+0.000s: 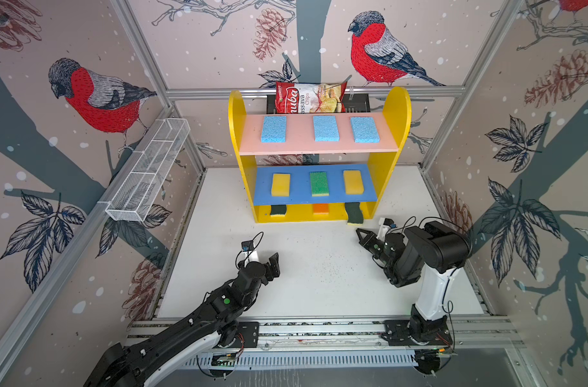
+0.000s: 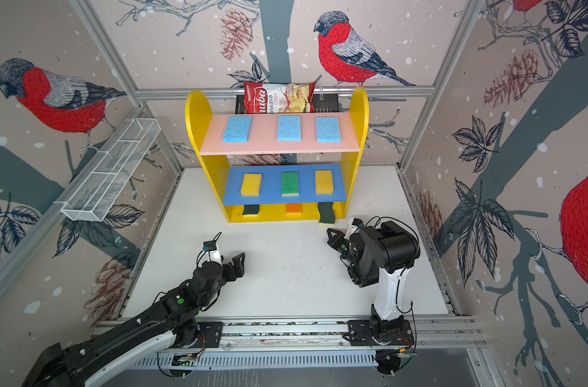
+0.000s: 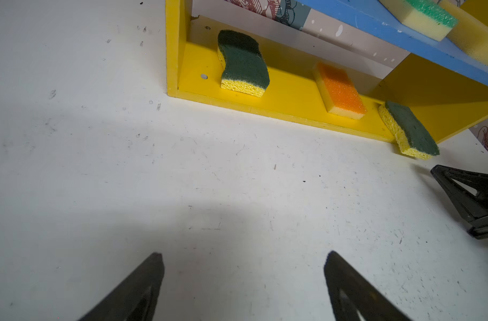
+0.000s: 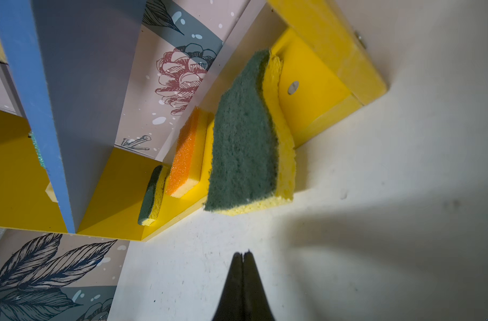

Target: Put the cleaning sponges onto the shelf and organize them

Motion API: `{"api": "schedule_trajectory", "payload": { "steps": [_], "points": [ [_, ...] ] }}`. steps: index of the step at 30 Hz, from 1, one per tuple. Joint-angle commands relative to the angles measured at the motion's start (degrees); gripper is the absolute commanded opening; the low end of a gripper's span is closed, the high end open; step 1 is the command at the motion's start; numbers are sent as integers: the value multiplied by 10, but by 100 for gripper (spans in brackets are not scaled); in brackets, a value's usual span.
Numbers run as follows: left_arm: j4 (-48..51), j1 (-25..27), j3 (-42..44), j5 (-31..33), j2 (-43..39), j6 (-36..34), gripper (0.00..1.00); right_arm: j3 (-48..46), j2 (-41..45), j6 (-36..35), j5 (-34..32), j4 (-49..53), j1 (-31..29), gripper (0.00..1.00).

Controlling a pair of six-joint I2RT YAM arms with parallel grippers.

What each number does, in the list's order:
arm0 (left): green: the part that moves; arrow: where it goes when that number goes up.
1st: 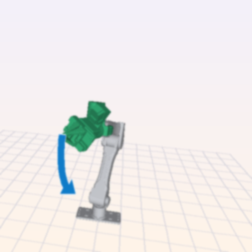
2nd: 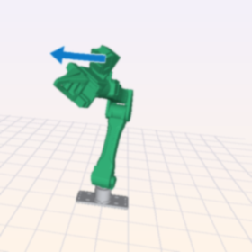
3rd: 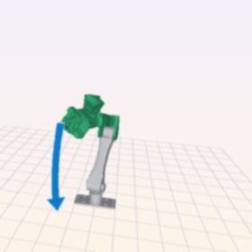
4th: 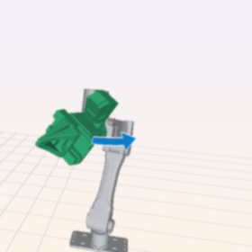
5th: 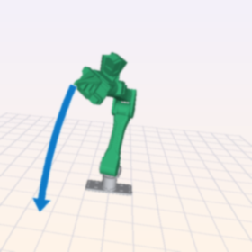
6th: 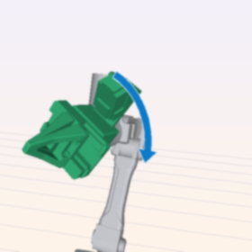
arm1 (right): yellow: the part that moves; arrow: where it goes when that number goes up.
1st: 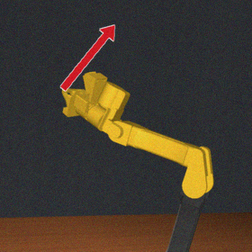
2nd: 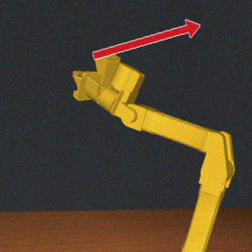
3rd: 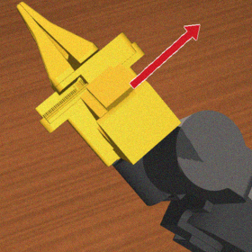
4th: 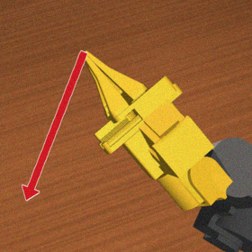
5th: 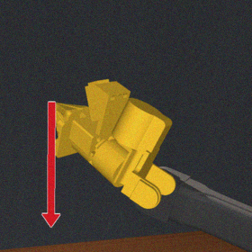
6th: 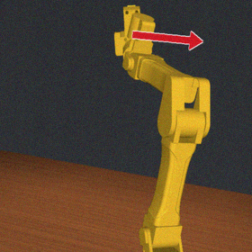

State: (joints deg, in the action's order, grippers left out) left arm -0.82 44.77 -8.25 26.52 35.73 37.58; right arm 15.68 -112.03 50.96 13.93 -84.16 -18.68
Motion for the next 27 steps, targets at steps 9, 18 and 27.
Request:
{"api": "schedule_trajectory", "payload": {
  "steps": [9,18,27],
  "points": [
    [-7,0,-28,20,-5,6,91,63,-16,-1,-28,94,-2,3],
    [-3,0,-32,21,-7,9,91,108,-50,6,-40,106,-7,4],
    [-6,0,-32,24,2,10,91,155,-58,-19,-52,173,-6,4]
  ]
}}
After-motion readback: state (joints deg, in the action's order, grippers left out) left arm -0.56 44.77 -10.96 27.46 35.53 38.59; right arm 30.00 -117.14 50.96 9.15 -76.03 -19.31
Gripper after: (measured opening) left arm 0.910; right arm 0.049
